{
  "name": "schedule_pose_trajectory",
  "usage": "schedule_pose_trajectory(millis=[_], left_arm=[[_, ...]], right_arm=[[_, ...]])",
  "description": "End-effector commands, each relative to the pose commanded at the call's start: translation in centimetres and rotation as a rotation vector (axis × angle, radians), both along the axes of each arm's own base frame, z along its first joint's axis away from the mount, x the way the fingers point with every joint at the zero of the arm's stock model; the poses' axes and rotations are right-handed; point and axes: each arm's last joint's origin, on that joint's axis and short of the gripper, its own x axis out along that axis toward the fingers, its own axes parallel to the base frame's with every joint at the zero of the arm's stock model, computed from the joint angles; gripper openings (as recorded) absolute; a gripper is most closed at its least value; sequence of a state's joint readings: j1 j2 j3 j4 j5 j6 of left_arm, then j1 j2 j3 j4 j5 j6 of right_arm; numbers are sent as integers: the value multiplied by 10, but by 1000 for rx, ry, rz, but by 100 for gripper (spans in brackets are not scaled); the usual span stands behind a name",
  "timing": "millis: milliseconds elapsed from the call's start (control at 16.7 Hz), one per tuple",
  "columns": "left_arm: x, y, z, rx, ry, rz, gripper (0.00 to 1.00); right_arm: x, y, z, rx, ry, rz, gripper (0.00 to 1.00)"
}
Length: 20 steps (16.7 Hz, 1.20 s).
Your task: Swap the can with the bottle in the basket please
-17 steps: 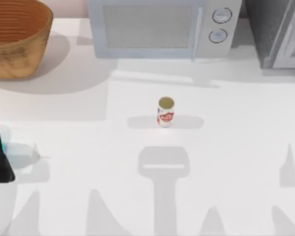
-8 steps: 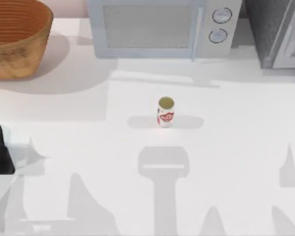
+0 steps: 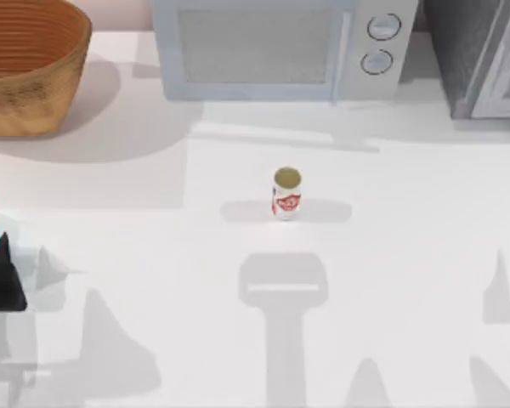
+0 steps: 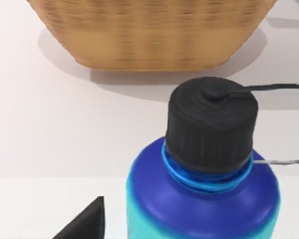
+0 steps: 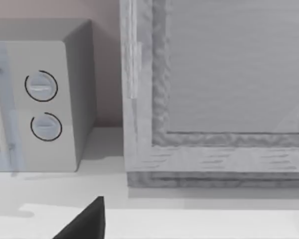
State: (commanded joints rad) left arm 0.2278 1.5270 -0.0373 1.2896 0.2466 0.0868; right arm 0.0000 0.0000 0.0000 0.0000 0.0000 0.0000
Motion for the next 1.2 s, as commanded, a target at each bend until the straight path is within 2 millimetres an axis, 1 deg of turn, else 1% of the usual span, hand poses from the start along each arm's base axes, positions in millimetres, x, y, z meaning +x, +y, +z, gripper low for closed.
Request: schedule_pose_trajectory(millis=[360, 780, 900, 1140, 1200], left_arm=[[0, 5, -14, -4, 33, -2, 100], [2, 5, -15, -3, 34, -3, 100], [12, 5, -17, -3, 31, -1, 100], [48, 5, -29, -4, 36, -2, 100], [54, 5, -32, -4, 36, -2, 100]], right_arm=[[0, 0, 0, 0, 0, 0, 100], [0, 0, 0, 0, 0, 0, 100], [0, 0, 0, 0, 0, 0, 100], [0, 0, 0, 0, 0, 0, 100], [0, 0, 0, 0, 0, 0, 100]])
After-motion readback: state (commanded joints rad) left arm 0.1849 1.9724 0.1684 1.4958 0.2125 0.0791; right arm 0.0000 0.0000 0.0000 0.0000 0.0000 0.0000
